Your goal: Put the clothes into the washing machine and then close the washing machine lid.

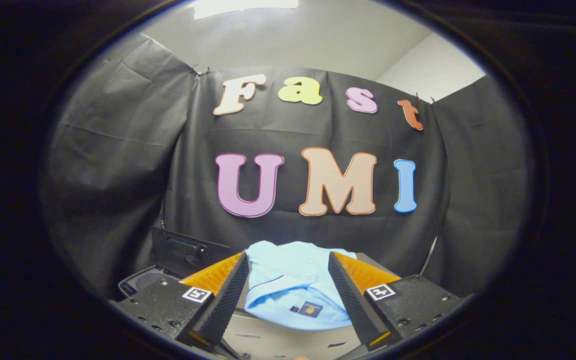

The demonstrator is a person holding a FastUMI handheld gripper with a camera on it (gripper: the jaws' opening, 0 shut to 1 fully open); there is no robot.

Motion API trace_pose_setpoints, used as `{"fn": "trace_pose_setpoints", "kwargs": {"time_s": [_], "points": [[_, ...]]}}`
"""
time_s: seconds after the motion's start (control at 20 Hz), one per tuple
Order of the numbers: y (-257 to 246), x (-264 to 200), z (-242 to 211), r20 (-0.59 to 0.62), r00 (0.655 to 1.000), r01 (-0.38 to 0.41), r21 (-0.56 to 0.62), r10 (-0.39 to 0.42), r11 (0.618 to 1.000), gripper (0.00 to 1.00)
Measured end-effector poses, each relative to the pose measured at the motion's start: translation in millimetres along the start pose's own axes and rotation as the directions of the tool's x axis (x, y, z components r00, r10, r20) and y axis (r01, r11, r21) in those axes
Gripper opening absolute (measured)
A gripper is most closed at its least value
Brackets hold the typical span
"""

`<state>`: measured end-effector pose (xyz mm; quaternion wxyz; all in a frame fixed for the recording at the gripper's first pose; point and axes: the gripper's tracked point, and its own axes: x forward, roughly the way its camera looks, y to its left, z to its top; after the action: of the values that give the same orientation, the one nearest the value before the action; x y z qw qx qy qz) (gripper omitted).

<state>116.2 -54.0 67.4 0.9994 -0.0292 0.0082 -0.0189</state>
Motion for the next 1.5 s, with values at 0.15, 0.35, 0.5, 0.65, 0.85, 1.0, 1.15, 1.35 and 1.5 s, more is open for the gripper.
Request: {"fn": "trace_pose_setpoints", "kwargs": {"time_s": [0.15,0.35,0.5,0.65,0.85,1.0,1.15,1.35,1.5], "points": [[-6,31,-12,-0.058,0.998,0.001,-0.048,-0.004,0.999,0.97],[-3,64,-40,-0.144,0.989,-0.015,-0.075,0.004,0.997,0.97],[-4,82,-60,-0.205,0.979,-0.017,-0.083,0.000,0.996,0.97],[-12,100,-77,-0.253,0.967,0.001,-0.117,-0.031,0.993,0.97],[-21,116,-98,-0.306,0.950,0.026,-0.132,-0.066,0.991,0.97],[-26,120,-116,-0.356,0.932,0.037,-0.113,-0.076,0.993,0.97],[-28,123,-122,-0.374,0.925,0.053,-0.066,-0.074,0.996,0.98],[-23,123,-130,-0.390,0.920,0.029,-0.010,-0.031,1.000,0.96],[-19,124,-135,-0.371,0.928,0.036,0.115,0.010,0.993,0.87]]}}
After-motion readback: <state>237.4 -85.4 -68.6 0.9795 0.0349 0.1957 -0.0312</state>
